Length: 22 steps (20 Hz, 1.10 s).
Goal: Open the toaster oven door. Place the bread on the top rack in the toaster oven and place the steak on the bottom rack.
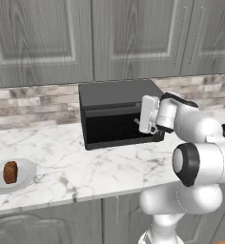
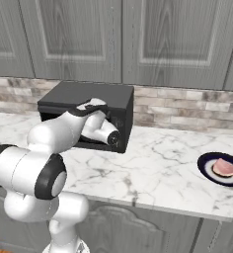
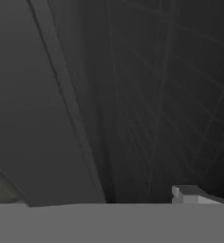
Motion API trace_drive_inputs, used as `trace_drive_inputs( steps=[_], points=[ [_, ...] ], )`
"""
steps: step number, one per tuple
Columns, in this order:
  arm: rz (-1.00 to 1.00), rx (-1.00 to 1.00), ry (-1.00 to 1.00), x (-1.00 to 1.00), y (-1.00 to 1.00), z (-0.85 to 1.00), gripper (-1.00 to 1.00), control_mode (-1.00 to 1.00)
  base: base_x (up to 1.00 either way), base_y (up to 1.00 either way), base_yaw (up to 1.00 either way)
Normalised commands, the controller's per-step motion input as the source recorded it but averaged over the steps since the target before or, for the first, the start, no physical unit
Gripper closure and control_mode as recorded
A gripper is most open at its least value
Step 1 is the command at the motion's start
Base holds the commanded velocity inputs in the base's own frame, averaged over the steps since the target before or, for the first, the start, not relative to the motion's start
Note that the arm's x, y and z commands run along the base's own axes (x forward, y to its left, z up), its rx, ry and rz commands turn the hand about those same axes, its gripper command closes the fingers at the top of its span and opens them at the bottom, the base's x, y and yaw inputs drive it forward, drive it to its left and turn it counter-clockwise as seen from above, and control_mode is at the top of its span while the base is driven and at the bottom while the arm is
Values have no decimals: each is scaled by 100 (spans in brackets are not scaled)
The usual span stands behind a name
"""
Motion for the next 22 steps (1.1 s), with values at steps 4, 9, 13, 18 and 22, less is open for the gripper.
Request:
trace_drive_inputs(
  steps=[4,9,13,18,22],
  points=[
    [2,-32,19,11,20,-53,100,-100,0,0,0],
    [25,-42,44,-64,25,-94,100,-100,0,0,0],
    [43,-31,49,-100,0,-100,100,-100,0,0,0],
    [41,-25,43,-100,0,-100,100,-100,0,0,0],
    [37,-24,39,-100,0,-100,-100,-100,0,0,0]
  ],
)
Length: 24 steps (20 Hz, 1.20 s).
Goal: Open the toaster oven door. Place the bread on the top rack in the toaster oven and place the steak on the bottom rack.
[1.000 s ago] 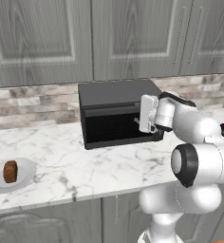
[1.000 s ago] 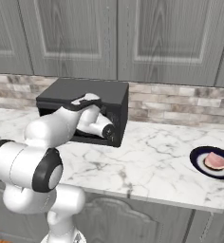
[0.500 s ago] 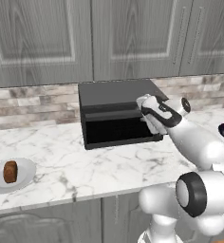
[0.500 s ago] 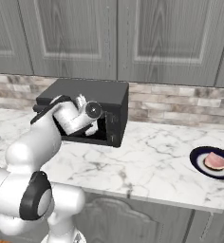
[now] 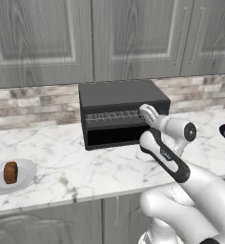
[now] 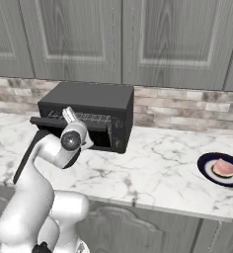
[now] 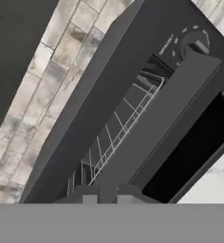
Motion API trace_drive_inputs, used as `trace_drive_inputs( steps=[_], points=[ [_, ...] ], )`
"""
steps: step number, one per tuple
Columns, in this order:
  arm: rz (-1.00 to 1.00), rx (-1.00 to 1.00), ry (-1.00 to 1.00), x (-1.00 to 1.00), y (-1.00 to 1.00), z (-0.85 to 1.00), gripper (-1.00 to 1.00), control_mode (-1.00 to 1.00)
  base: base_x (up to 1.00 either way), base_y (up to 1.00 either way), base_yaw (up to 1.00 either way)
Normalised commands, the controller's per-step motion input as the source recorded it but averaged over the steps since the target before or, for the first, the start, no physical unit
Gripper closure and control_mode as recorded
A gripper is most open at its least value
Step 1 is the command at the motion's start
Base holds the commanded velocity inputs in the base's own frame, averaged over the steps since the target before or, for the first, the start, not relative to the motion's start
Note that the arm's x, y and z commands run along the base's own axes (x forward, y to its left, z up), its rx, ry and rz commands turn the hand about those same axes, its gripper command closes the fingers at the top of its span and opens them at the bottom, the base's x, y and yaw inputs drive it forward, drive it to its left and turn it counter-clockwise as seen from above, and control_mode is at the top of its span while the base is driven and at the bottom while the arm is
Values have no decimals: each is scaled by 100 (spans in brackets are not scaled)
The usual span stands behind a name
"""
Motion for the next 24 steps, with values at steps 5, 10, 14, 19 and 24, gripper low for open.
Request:
trace_drive_inputs(
  steps=[5,10,14,19,24],
  points=[
    [33,-33,57,-100,1,-92,-100,-100,0,0,0],
    [24,0,19,-28,-10,71,-100,-100,0,0,0],
    [19,11,26,97,-1,100,-100,-100,0,0,0],
    [15,-18,37,68,0,81,-100,-100,0,0,0],
    [22,-59,24,5,0,-26,-100,-100,0,0,0]
  ],
)
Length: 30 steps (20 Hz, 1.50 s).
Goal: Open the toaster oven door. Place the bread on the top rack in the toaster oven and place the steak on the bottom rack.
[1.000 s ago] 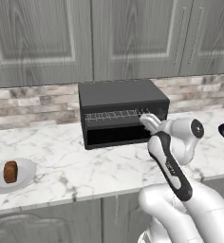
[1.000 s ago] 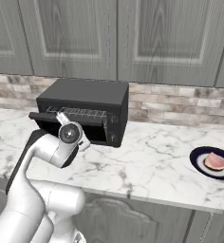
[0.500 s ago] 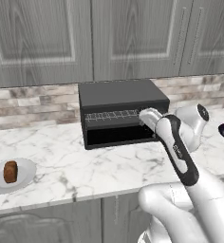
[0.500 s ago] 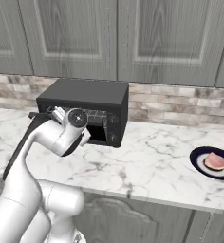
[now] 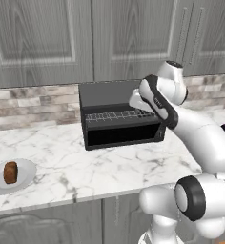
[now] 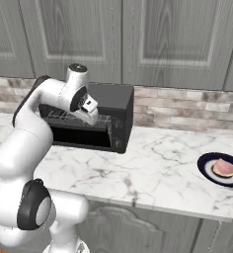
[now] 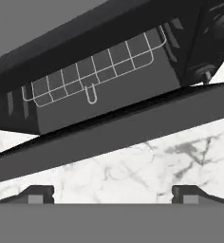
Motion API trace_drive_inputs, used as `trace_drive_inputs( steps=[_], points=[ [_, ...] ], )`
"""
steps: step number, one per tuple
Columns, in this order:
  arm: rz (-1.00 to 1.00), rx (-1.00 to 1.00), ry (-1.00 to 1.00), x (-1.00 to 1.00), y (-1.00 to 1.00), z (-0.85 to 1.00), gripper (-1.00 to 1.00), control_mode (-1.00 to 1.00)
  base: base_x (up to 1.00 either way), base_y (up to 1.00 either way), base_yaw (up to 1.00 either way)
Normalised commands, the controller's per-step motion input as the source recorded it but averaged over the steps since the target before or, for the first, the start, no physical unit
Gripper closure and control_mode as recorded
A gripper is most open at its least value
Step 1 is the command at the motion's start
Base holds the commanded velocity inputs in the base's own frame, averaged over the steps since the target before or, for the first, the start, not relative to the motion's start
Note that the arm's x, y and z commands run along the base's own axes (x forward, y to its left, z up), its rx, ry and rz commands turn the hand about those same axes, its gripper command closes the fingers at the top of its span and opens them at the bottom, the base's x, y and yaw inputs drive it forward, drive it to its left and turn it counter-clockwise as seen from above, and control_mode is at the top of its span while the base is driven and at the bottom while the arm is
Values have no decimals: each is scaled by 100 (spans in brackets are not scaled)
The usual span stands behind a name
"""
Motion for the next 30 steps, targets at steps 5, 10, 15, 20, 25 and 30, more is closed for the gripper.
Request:
trace_drive_inputs(
  steps=[5,10,15,20,25,30],
  points=[
    [26,-53,17,20,0,-99,-100,-100,0,0,0],
    [2,-3,-15,17,-14,20,-100,-100,0,0,0],
    [0,0,-8,43,-4,-6,-100,-100,0,0,0],
    [0,0,-14,38,0,-72,-100,-100,0,0,0],
    [2,0,8,-50,0,-99,-100,-100,0,0,0],
    [13,-1,41,-100,1,-100,-100,-100,0,0,0]
  ],
)
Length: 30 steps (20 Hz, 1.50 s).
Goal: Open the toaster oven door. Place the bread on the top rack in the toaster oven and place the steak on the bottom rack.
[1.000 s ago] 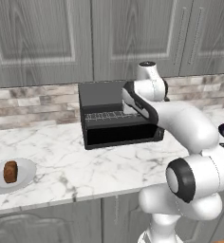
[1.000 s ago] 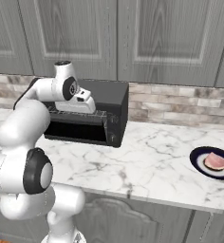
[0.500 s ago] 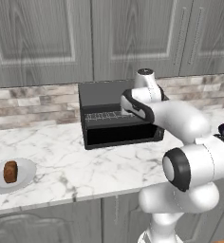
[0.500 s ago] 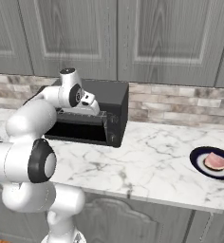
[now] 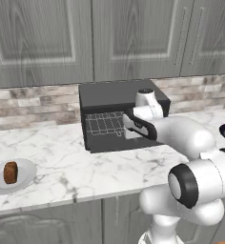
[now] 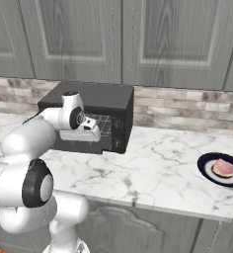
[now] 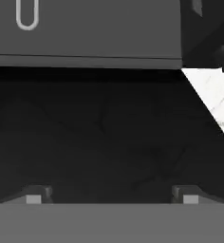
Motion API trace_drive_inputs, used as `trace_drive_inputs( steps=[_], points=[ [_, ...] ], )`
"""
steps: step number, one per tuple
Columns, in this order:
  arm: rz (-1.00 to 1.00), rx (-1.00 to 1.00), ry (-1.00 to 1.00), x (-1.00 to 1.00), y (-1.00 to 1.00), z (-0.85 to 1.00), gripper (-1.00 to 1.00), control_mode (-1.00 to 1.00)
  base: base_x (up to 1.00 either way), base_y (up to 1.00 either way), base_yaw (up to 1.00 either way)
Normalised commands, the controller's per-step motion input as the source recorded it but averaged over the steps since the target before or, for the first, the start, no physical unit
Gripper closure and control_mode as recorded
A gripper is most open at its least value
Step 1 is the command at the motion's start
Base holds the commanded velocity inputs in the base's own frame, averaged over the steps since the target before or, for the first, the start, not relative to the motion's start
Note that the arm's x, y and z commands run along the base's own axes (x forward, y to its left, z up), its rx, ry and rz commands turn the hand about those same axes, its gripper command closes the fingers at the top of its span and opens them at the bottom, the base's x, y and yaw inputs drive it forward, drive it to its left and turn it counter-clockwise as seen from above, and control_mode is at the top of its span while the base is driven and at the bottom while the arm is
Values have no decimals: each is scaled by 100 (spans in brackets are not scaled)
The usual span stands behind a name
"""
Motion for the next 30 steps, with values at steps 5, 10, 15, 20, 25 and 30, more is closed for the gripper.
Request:
trace_drive_inputs(
  steps=[5,10,15,20,25,30],
  points=[
    [2,-1,62,-99,20,-98,-100,-100,0,0,0],
    [-1,1,18,-52,63,-99,-100,-100,0,0,0],
    [-3,23,-10,-12,8,35,-100,-100,0,0,0],
    [-18,46,-12,0,-49,47,-100,-100,0,0,0],
    [-38,52,-32,7,-31,0,-100,-100,0,0,0],
    [-40,40,-24,67,36,8,-100,-100,0,0,0]
  ],
)
